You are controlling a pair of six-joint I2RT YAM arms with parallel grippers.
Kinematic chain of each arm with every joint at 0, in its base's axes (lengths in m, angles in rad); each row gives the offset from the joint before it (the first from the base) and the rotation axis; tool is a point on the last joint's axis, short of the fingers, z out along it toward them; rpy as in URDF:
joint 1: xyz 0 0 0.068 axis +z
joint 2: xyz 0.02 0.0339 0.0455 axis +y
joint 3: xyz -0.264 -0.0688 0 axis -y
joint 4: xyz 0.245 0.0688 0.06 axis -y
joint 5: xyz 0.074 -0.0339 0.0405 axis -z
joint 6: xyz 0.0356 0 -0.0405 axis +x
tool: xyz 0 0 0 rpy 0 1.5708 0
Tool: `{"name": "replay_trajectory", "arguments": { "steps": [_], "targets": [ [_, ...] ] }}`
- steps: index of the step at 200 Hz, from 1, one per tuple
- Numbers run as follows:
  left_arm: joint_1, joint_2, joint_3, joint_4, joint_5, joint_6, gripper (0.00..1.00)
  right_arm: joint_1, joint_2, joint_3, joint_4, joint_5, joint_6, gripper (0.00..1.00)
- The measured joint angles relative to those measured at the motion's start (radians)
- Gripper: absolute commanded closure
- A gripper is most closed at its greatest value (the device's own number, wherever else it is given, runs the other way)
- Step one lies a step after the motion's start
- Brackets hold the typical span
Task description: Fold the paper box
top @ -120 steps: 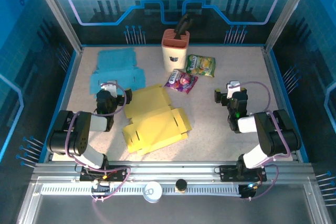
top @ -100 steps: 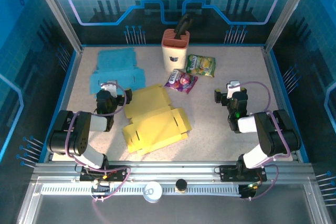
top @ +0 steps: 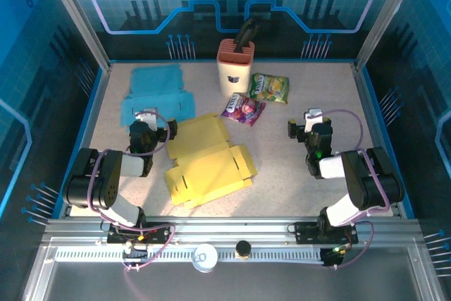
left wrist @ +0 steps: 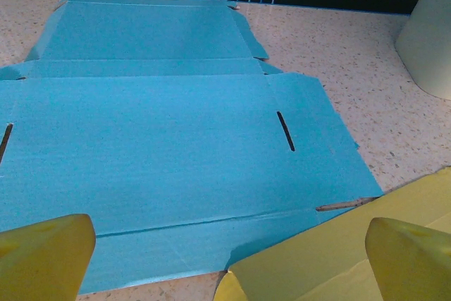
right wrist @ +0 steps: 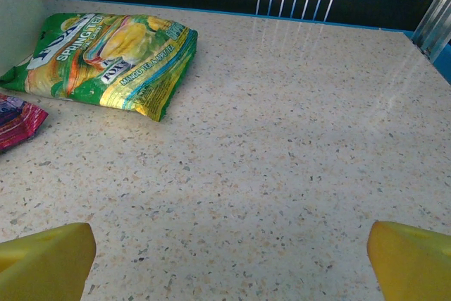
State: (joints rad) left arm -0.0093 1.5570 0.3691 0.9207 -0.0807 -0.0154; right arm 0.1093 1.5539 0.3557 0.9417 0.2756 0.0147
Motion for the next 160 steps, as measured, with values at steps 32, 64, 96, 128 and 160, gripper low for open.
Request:
{"name": "replay_trajectory", "arguments": {
  "steps": [32, 64, 96, 128, 160],
  "targets": [
    [0.000, 0.000, 0.000, 0.000, 0.000, 0.000, 0.01, 0.000, 0.000, 0.000, 0.000, 0.000, 0.000, 0.00],
    [0.000, 0.000, 0.000, 0.000, 0.000, 0.000, 0.01, 0.000, 0.000, 0.000, 0.001, 0.000, 0.000, 0.00],
    [-0.052, -0.068, -0.081, 0.058, -0.044, 0.046, 0.01, 0.026, -0.055, -0.114, 0.133, 0.054, -0.014, 0.00],
    [-0.287, -0.393, -0.151, -0.013, -0.185, 0.157, 0.01, 0.193, -0.263, -0.192, 0.158, 0.192, -0.125, 0.00],
    [-0.442, -0.687, 0.135, -0.483, -0.357, 0.052, 0.01, 0.340, -0.689, 0.000, -0.200, 0.269, -0.128, 0.00]
  ]
}}
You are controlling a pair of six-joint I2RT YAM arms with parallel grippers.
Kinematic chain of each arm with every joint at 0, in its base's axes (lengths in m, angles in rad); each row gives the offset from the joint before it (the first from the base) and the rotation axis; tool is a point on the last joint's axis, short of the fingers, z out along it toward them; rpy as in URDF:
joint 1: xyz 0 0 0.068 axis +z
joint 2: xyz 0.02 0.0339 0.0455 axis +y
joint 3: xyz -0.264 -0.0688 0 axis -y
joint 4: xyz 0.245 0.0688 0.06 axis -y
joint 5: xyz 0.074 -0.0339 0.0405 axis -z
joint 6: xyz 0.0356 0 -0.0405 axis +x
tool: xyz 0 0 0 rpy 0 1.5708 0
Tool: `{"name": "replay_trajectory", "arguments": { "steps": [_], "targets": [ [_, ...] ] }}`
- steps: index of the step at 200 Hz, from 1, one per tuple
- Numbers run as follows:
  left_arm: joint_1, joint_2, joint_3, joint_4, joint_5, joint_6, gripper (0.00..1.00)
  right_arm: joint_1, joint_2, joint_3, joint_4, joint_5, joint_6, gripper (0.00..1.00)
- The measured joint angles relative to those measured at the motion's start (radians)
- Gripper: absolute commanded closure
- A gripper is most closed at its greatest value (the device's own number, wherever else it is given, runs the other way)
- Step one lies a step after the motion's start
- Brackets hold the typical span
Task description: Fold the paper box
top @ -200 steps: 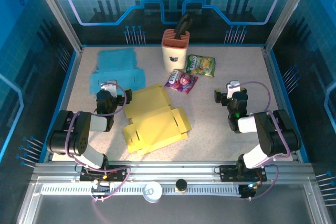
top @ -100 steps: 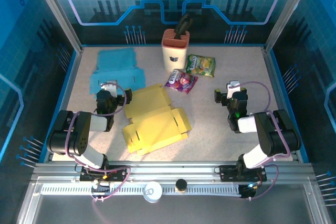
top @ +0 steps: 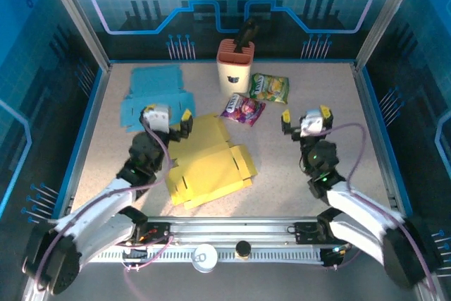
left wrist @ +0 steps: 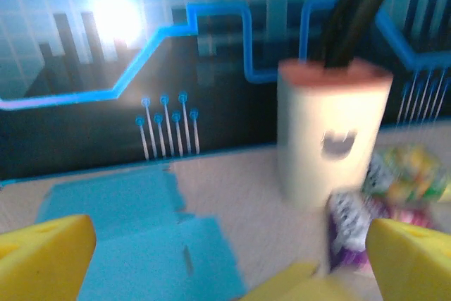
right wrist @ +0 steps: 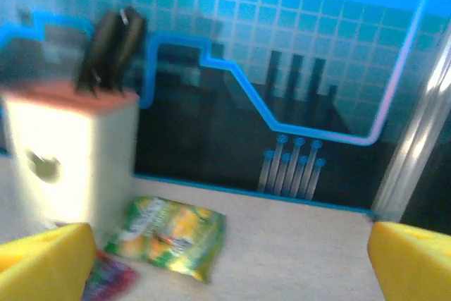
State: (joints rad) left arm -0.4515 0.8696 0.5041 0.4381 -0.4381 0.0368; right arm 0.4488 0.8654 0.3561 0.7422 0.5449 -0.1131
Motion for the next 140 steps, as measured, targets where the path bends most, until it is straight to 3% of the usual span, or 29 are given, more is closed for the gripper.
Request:
{"name": "replay_trajectory", "arguments": {
  "steps": [24, 33, 48, 60, 82, 97, 121, 140],
  "targets": [
    [0.001, -0.077, 0.312, -0.352, -0.021, -0.306, 0.01, -0.082, -0.183, 0.412, -0.498, -0.154, 0.304, 0.00],
    [0.013, -0.101, 0.349, -0.421, 0.012, -0.389, 0.01, -0.117, -0.224, 0.473, -0.581, -0.227, 0.383, 0.00],
    [0.031, -0.090, 0.410, -0.584, 0.113, -0.553, 0.14, -0.158, -0.249, 0.564, -0.772, -0.367, 0.507, 0.00],
    [0.016, -0.042, 0.432, -0.698, 0.170, -0.656, 0.17, -0.145, -0.215, 0.611, -0.922, -0.435, 0.583, 0.10],
    [-0.063, 0.048, 0.370, -0.846, 0.236, -0.820, 0.22, -0.036, -0.111, 0.616, -1.158, -0.500, 0.704, 0.19],
    [-0.113, 0.085, 0.292, -0.931, 0.257, -0.896, 0.24, 0.091, -0.032, 0.569, -1.254, -0.508, 0.785, 0.23],
    [-0.137, 0.132, 0.216, -1.011, 0.275, -0.966, 0.26, 0.274, 0.005, 0.453, -1.304, -0.499, 0.893, 0.25],
    [-0.137, 0.150, 0.177, -1.020, 0.275, -0.994, 0.28, 0.342, 0.023, 0.382, -1.295, -0.497, 0.962, 0.25]
  ]
}}
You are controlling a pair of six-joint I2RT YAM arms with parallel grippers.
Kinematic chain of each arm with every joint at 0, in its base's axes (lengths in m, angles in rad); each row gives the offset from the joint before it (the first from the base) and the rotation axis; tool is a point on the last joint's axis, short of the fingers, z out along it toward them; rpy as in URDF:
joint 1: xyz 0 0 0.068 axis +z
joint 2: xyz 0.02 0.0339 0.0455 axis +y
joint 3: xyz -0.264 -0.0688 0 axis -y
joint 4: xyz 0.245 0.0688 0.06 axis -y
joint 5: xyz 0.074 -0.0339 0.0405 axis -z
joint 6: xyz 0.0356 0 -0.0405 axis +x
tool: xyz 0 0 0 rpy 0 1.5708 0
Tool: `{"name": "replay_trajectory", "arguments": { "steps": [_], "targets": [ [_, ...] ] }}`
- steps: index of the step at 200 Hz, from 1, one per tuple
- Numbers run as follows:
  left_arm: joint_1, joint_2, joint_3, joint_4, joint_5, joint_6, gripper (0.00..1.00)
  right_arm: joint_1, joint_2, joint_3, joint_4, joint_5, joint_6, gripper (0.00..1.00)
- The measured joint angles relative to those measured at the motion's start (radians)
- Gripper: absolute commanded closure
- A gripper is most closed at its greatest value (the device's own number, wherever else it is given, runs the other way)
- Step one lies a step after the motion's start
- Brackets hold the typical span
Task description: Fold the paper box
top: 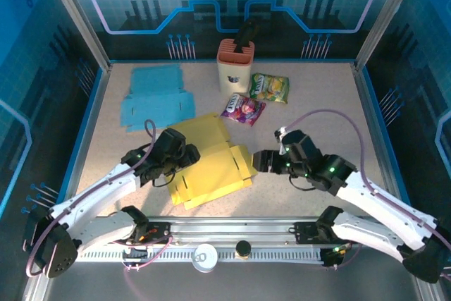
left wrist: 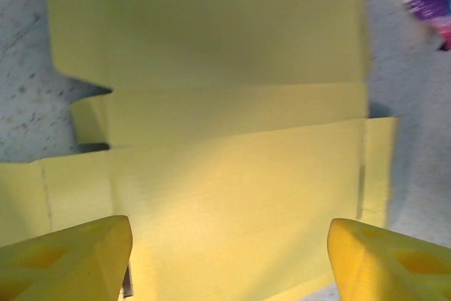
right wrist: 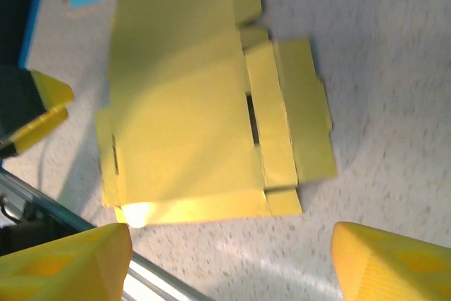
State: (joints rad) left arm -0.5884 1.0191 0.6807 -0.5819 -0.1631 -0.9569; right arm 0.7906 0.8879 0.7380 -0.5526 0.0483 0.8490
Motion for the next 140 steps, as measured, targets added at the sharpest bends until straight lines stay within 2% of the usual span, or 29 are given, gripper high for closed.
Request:
{"name": "replay_trajectory", "arguments": {
  "steps": [28, 50, 86, 106, 140],
  "targets": [
    [0.012, 0.024, -0.058, 0.020, 0.002, -0.018, 0.36, 0.014, 0.054, -0.107, 0.095, -0.016, 0.085, 0.25],
    [0.082, 0.066, -0.082, 0.060, 0.027, -0.012, 0.44, 0.014, 0.102, -0.180, 0.174, -0.035, 0.143, 0.26],
    [0.230, 0.087, -0.095, 0.099, 0.071, 0.032, 0.44, 0.013, 0.206, -0.268, 0.364, -0.082, 0.254, 0.29],
    [0.261, 0.087, -0.095, 0.113, 0.083, 0.062, 0.45, 0.013, 0.264, -0.304, 0.469, -0.099, 0.331, 0.34],
    [0.300, 0.130, -0.101, 0.151, 0.098, 0.102, 0.48, 0.013, 0.313, -0.347, 0.592, -0.106, 0.447, 0.35]
  ]
}}
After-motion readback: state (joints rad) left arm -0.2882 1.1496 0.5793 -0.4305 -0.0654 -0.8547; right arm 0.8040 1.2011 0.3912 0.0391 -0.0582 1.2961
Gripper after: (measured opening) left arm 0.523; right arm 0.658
